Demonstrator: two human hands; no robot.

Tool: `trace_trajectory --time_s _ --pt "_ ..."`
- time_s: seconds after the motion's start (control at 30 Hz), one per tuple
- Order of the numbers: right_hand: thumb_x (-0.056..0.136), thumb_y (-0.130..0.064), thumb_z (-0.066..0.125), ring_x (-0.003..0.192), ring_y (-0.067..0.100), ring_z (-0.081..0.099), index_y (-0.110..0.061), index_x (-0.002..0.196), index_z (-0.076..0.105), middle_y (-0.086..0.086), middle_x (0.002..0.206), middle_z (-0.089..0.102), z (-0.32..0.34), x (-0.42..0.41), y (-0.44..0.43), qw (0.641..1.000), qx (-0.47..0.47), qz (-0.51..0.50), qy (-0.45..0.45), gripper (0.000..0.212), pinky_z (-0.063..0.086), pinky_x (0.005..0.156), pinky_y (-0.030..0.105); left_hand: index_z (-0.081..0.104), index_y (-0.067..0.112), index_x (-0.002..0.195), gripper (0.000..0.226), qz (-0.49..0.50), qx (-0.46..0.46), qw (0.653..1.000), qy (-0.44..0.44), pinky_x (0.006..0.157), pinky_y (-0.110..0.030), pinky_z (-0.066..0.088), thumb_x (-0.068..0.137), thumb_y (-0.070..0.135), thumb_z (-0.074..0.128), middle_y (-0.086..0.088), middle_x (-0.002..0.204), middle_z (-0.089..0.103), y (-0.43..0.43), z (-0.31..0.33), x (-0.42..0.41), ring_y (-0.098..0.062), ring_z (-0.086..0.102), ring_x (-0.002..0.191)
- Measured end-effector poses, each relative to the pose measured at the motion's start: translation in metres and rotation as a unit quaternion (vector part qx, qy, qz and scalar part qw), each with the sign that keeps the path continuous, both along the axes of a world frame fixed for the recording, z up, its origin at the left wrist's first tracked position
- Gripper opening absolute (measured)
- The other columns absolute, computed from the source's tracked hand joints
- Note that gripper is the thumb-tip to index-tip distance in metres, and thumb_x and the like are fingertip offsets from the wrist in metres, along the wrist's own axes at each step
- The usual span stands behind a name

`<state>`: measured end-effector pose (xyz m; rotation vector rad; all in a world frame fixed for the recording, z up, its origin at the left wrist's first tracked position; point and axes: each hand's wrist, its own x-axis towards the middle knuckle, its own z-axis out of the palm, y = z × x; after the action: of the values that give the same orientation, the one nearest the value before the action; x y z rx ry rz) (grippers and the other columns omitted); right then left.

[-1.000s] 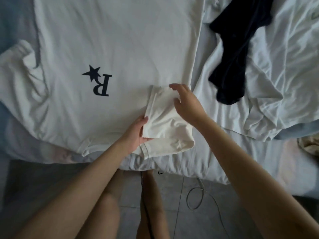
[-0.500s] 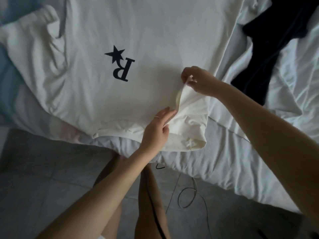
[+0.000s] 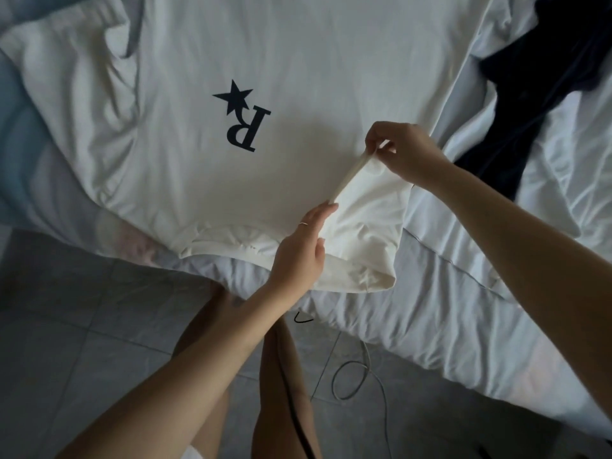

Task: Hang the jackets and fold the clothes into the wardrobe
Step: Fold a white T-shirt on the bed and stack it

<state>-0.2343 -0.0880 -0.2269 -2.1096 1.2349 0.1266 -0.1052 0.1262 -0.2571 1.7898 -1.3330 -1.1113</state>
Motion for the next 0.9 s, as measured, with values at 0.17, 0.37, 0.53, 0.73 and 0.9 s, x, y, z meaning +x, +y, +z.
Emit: trace_trajectory --time_s 0.17,0.37,0.53,0.73,0.9 --pt "0.089 -0.004 0.054 0.078 0.018 0.058 -0.016 0.088 0.066 -0.009 0.088 0.059 0.001 0.004 -0.004 1.000 -0.006 0.014 0.004 0.017 0.041 0.070 0.028 0.031 0.026 0.144 0.066 0.014 0.066 0.997 0.029 0.062 -0.010 0.045 0.089 -0.004 0.051 0.008 0.143 0.045 -0.005 -0.003 0.005 -0.016 0.065 0.085" --pt "0.089 -0.004 0.056 0.085 0.020 0.062 -0.018 0.090 0.070 -0.006 0.091 0.065 0.004 0.003 -0.007 0.999 -0.004 0.028 0.016 0.020 0.044 0.077 0.030 0.047 0.020 0.137 0.060 -0.034 0.046 0.998 0.021 0.078 -0.035 0.057 0.084 -0.009 0.050 0.007 0.149 0.037 -0.011 -0.013 0.012 -0.019 0.061 0.108" --pt "0.085 -0.018 0.065 0.083 0.013 0.063 -0.022 0.089 0.069 -0.013 0.085 0.062 0.004 0.003 -0.011 0.998 0.054 0.010 0.019 0.006 0.046 0.080 0.028 0.062 0.017 0.123 0.036 -0.021 0.055 0.998 0.000 0.080 -0.023 0.047 0.088 0.009 0.058 0.003 0.123 0.062 -0.019 -0.016 0.015 -0.013 0.061 0.100" --pt "0.080 -0.014 0.072 0.075 0.011 0.059 -0.022 0.075 0.060 0.002 0.083 0.063 -0.012 0.009 -0.020 0.989 0.127 -0.076 -0.024 0.016 0.046 0.075 0.027 0.032 0.020 0.051 0.044 0.154 0.078 0.979 0.104 0.050 -0.027 0.020 0.083 0.025 0.062 0.008 0.044 0.028 -0.025 -0.020 0.013 -0.006 0.024 0.047" --pt "0.078 -0.003 0.071 0.083 0.021 0.062 -0.026 0.067 0.052 0.017 0.090 0.069 -0.016 0.016 -0.025 0.976 0.151 -0.133 -0.082 0.032 0.046 0.073 0.032 0.032 0.013 0.049 0.049 0.205 0.078 0.966 0.136 0.051 -0.028 0.018 0.079 0.016 0.070 0.007 0.046 0.023 -0.034 -0.020 0.020 -0.011 0.022 0.049"
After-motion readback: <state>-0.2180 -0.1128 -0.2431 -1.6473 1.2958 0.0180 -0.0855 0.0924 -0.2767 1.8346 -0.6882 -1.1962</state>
